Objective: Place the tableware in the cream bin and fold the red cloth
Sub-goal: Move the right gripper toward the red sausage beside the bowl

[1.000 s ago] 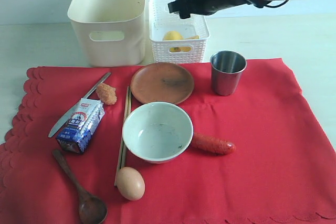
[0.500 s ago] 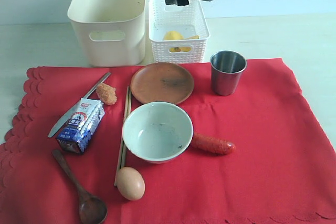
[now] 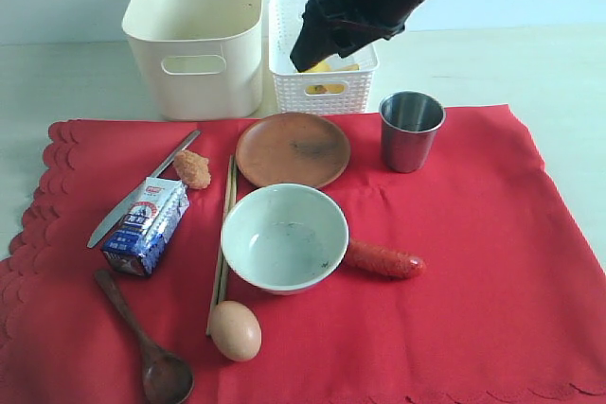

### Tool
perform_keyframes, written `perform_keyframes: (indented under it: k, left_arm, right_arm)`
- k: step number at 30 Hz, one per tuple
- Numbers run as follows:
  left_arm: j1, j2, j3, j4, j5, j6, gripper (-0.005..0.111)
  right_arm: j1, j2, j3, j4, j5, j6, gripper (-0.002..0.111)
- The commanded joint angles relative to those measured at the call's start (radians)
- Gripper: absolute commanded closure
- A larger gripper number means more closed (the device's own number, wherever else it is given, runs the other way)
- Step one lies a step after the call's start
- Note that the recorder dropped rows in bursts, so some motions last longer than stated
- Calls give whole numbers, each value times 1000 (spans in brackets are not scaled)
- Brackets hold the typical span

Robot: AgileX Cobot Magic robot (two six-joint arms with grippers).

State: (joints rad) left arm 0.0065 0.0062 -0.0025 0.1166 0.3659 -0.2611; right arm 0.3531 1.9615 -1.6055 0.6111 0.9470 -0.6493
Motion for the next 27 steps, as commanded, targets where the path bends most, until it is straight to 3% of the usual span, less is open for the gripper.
perform_keyframes:
  k: [1,27]
  left_arm:
    - [-7,-6,3,5,-5,3,107]
    - [-7,-6,3,5,-5,3,107]
  right_arm:
    - [-4,-12,-8,-63,98,62,44]
    - [-4,45,-6,-135,274,195,44]
